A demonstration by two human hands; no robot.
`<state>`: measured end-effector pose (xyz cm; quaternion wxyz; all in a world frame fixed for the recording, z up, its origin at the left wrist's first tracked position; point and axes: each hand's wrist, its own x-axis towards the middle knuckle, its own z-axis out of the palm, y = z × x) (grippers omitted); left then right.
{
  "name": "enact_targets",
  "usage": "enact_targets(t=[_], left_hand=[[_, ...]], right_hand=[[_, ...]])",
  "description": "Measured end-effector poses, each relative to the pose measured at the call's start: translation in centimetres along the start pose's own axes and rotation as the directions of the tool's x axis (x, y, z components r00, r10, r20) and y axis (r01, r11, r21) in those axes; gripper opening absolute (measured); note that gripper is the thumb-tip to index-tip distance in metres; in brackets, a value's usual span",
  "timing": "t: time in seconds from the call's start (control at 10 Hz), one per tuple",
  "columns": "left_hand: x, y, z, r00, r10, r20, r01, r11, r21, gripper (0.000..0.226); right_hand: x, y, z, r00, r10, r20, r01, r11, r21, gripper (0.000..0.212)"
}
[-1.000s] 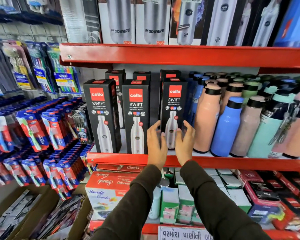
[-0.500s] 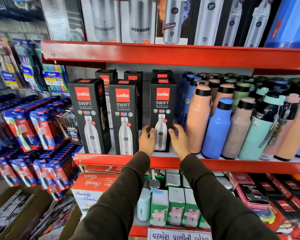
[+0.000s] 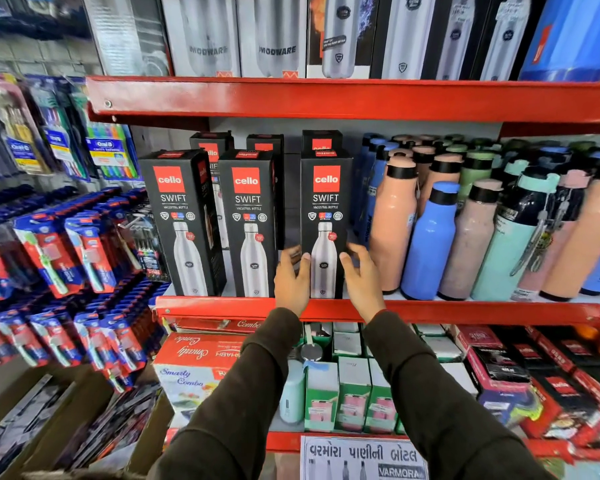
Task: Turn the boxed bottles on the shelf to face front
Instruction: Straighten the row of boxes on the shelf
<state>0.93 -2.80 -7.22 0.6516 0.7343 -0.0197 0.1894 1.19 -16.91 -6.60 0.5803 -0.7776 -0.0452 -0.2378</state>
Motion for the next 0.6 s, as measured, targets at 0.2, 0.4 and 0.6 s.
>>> enact_targets(t=[0.2,0.4,0.6], left_hand=[[-0.2,0.1,-0.3,1.000,0.017,0.010,-0.017,1.000,0.007,0.037],[-1.0,1.0,-0.4,0.998,0.061,0.023,-0.063,0.992,0.105,0.041],[-2.0,5.4,-1.4,0.868,0.471,-0.160,-0.445,0.879,0.170,0.041]], right_hand=[[-0.4,0.0,-0.1,1.000,-0.022,-0.018,0.021,0.999,-0.041,0.033],[-0.9,-1.1,-0.8,0.999,0.007,0.032,-0.006,1.000,-0.031,0.038],[-0.5,-7.8,-7.6,0.924,-0.267,-0.274,0.315,0.938,0.148,0.035]])
